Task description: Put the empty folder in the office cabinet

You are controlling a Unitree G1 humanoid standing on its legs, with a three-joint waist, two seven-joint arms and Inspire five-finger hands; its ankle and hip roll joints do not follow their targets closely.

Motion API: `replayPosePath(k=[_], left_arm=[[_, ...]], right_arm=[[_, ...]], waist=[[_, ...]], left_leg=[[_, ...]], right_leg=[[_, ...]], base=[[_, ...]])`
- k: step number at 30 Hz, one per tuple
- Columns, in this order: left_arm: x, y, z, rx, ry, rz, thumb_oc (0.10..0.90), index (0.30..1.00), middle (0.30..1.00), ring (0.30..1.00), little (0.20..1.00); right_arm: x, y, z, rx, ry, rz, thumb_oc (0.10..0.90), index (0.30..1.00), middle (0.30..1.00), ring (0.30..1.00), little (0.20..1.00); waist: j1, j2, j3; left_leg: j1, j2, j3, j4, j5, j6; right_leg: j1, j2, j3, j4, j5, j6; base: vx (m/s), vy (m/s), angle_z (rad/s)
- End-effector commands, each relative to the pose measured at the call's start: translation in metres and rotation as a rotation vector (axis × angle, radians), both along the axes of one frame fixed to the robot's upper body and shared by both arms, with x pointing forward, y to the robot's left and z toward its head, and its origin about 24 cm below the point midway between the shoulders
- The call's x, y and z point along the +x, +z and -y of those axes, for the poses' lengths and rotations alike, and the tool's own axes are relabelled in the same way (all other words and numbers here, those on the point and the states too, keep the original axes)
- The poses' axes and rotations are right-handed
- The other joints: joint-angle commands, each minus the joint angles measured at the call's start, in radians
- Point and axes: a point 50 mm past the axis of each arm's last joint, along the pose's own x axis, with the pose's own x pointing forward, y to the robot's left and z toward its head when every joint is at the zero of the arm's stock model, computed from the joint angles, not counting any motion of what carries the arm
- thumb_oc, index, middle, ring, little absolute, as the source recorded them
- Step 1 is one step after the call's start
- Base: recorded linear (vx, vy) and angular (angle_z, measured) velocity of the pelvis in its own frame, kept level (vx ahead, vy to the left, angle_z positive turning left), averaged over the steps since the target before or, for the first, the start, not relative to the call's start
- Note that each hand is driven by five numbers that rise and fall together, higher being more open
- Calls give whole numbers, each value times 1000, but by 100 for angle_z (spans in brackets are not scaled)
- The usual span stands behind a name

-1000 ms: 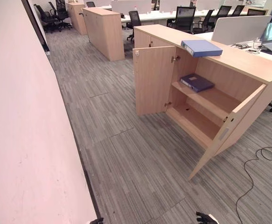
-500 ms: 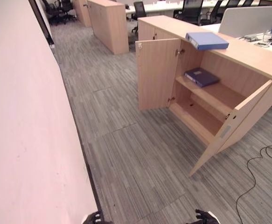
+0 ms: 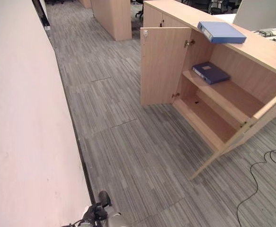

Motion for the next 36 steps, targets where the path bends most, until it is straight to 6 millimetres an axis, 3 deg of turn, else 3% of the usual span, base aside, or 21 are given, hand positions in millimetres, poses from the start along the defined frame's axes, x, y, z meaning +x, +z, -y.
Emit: replayPosePath(k=[1,3,6,8,11,13,16,18,19,20,21,22,23,26,30,31,33,36], left_arm=[[-34,-10,9,-17,-51,-104,800,900,900,900,900],[-32,-8,4,-2,-43,-98,800,900,900,900,900],[-26,-5,-2,13,-46,-79,800,900,900,900,900],[-20,-2,-6,23,-33,-54,800,900,900,900,900],[0,5,-9,27,-30,13,800,900,900,900,900],[11,10,-14,36,-26,56,800,900,900,900,900],[20,15,-18,44,-18,98,800,900,900,900,900],[26,18,-19,41,-8,121,800,900,900,900,900],[25,17,-19,37,-6,119,800,900,900,900,900],[25,17,-18,36,-6,120,800,900,900,900,900],[23,15,-17,32,-8,108,800,900,900,900,900],[23,15,-17,31,-8,108,800,900,900,900,900],[20,14,-16,31,-15,96,800,900,900,900,900],[13,10,-13,35,-54,54,800,900,900,900,900],[4,5,-9,39,-111,9,800,900,900,900,900],[4,5,-9,39,-112,9,800,900,900,900,900],[-2,4,-10,42,-139,-16,800,900,900,900,900],[-9,2,-10,43,-130,-33,800,900,900,900,900]], right_arm=[[37,5,-3,7,80,102,800,900,900,900,900],[44,5,-9,21,79,117,800,900,900,900,900],[50,4,-18,46,61,133,800,900,900,900,900],[56,4,-23,59,72,150,800,900,900,900,900],[69,7,-22,52,74,184,800,900,900,900,900],[80,11,-19,56,41,229,800,900,900,900,900],[91,17,-14,48,22,276,800,900,900,900,900],[98,19,-14,50,20,299,800,900,900,900,900],[100,20,-14,53,19,304,800,900,900,900,900],[100,20,-14,52,20,305,800,900,900,900,900],[103,21,-14,51,29,306,800,900,900,900,900],[103,21,-14,50,30,306,800,900,900,900,900],[102,21,-13,44,38,301,800,900,900,900,900],[96,20,-5,13,48,274,800,900,900,900,900],[84,19,6,-15,18,244,800,900,900,900,900],[84,19,6,-15,18,244,800,900,900,900,900],[78,18,10,-23,2,226,800,900,900,900,900],[71,17,12,-27,2,200,800,900,900,900,900]], waist=[[39,17,7],[55,-4,-10],[79,-30,-30],[82,-51,-50],[88,-72,-55],[77,-93,-52],[56,-81,-36],[32,-58,-7],[7,-34,15],[6,-33,19],[-6,-10,35],[-6,-8,38],[-8,4,47],[-18,15,60],[-49,23,68],[-50,24,69],[-62,35,71],[-48,39,72]], left_leg=[[-90,94,-53,102,-68,0],[-109,71,-62,138,-63,-4],[-158,35,-41,223,-62,27],[-155,-4,-5,222,-89,50],[-147,-67,41,213,-147,102],[-125,-137,66,207,-214,136],[-55,-216,99,180,-285,186],[4,-252,111,149,-315,203],[62,-274,118,136,-339,199],[66,-274,118,135,-339,198],[121,-283,139,124,-354,191],[124,-281,139,122,-353,189],[153,-282,149,114,-354,186],[207,-293,173,94,-365,171],[255,-301,187,98,-396,144],[256,-299,186,99,-397,144],[283,-285,198,133,-431,132],[290,-282,226,203,-471,136]], right_leg=[[62,-15,51,93,-332,-31],[66,-30,66,112,-341,-22],[33,-74,50,163,-310,10],[-13,-134,17,237,-277,39],[-89,-209,-25,370,-162,90],[-138,-279,-47,516,-83,133],[-212,-360,-120,711,70,160],[-301,-352,-107,814,59,164],[-367,-324,-136,795,-22,152],[-363,-324,-136,796,-24,151],[-404,-317,-207,721,-105,127],[-399,-313,-209,717,-107,123],[-422,-317,-248,650,-123,89],[-469,-351,-325,464,-67,54],[-498,-392,-365,205,38,75],[-494,-389,-367,199,41,75],[-496,-461,-374,123,87,93],[-460,-521,-465,120,96,75]], base=[[383,225,-88],[412,220,-70],[376,267,-22],[365,348,-14],[294,324,-12],[311,350,-9],[264,367,34],[306,380,6],[256,268,24],[357,240,26],[176,74,9],[246,93,-27],[138,5,-30],[209,-31,-1],[223,-108,1],[274,-155,13],[315,-159,13],[219,-109,-22]])
